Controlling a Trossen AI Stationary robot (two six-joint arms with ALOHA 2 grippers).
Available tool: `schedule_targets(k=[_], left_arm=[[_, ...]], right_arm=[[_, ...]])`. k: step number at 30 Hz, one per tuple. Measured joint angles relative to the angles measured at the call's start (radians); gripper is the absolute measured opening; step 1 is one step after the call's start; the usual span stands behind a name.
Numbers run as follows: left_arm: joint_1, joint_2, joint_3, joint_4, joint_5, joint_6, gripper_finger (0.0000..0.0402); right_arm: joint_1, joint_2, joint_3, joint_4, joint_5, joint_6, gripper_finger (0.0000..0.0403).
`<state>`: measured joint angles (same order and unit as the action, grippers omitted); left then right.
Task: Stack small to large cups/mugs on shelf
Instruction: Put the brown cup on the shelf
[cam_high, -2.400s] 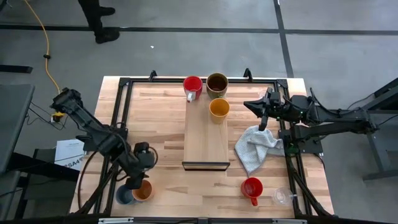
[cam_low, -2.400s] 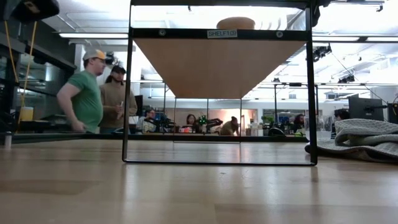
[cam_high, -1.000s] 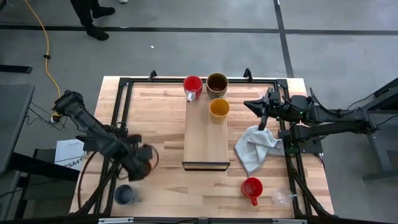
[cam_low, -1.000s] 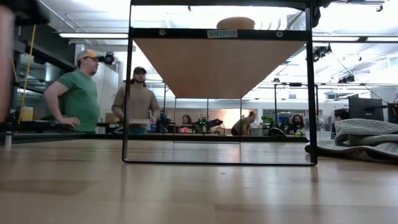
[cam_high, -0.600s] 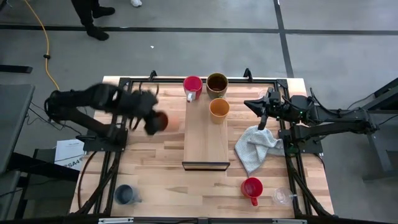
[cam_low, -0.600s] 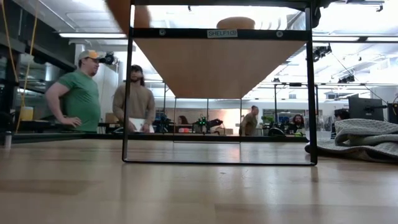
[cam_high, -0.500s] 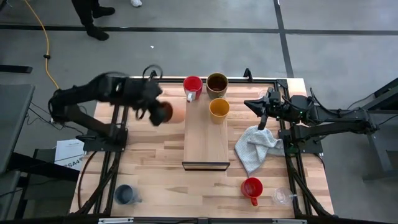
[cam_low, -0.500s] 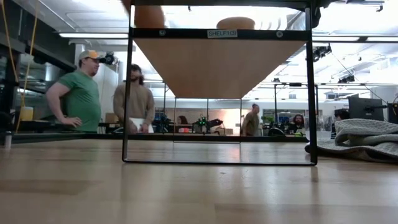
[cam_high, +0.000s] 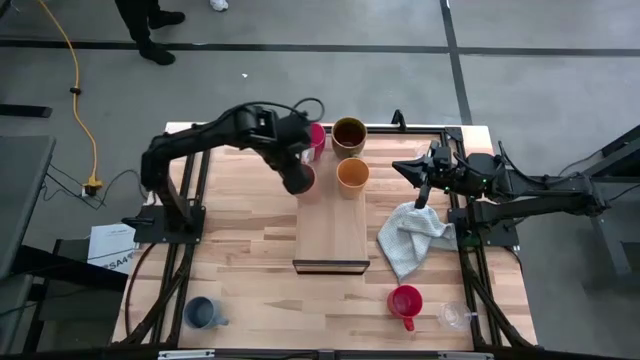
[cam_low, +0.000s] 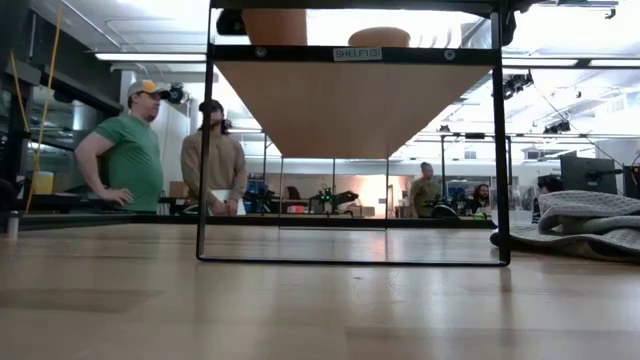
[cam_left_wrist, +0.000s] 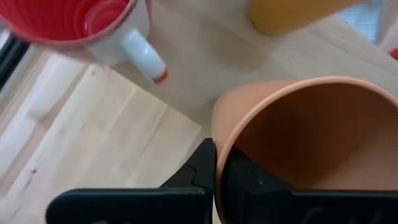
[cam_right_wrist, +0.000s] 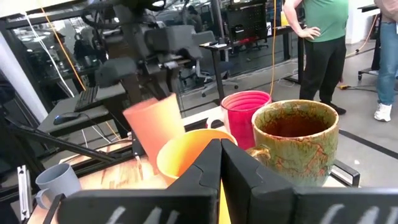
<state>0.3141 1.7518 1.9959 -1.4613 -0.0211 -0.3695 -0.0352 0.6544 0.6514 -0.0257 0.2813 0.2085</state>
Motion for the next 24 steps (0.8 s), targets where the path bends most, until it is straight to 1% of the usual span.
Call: schedule_targets(k=[4, 12, 19, 24], left_arm=[[0.000, 0.026, 0.009, 0.039, -0.014, -0.001, 0.0000], [0.000, 0.027, 0.009, 0.053, -0.037, 0.000, 0.0000], [0.000, 0.072, 0.008, 0.056, -0.015, 0.044, 0.0000], [0.000, 0.078, 0.009, 0.065, -0.010, 0.051, 0.0000]], right_arm=[[0.000, 0.000, 0.000, 0.000, 0.000, 0.000, 0.0000], [0.000, 0.000, 0.000, 0.000, 0.000, 0.000, 0.0000], [0.000, 0.000, 0.000, 0.000, 0.000, -0.003, 0.0000], [0.000, 0.000, 0.000, 0.000, 0.000, 0.001, 0.0000]])
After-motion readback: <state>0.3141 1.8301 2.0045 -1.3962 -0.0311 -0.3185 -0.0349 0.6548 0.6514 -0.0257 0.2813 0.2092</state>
